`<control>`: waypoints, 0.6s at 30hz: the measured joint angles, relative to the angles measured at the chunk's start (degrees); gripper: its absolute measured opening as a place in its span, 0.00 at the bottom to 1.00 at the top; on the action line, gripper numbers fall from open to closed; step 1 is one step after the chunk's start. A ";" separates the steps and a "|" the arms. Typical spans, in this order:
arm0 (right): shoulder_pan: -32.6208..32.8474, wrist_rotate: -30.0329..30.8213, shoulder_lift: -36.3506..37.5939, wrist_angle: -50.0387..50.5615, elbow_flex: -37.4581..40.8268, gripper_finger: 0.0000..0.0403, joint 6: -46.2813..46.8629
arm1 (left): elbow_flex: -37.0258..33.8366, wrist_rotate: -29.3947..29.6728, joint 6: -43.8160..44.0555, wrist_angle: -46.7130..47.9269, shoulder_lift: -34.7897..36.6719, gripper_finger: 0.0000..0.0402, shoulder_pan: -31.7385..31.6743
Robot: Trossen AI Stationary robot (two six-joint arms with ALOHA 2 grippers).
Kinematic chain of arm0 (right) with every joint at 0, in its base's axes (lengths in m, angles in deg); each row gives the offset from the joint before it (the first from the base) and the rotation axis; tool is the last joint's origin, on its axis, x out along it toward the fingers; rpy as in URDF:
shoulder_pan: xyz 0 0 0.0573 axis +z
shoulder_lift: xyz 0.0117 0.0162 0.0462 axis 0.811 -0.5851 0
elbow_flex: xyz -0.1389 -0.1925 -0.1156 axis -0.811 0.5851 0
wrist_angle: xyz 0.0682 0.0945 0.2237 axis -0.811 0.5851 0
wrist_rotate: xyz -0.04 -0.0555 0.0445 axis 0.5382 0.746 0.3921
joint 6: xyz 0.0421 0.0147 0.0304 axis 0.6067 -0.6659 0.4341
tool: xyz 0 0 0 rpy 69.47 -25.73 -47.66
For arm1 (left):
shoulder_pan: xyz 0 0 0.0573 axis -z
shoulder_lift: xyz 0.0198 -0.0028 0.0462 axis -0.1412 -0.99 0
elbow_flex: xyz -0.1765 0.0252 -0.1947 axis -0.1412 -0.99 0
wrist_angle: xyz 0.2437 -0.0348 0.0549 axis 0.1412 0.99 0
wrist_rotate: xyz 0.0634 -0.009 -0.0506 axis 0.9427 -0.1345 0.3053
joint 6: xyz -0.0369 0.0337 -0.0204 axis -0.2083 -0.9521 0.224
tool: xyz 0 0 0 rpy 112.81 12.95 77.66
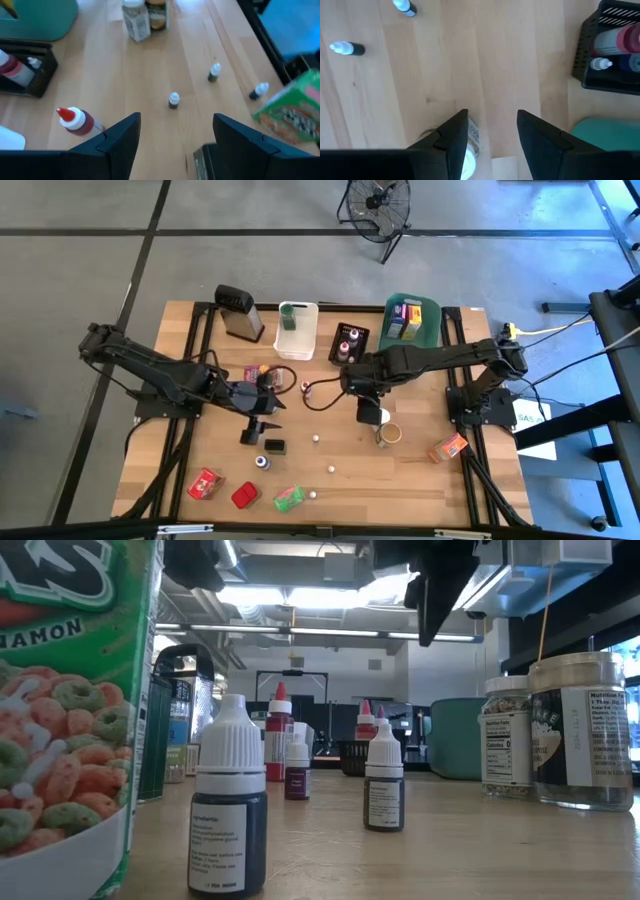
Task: Pick & Place Kitchen Items
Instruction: Put the black seasoning bottle into the white bin
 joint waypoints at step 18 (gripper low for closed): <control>4.28 -0.53 0.00 0.39 0.00 0.43 3.04 | 0.00 8.62 6.34 8.81 -1.05 0.71 0.67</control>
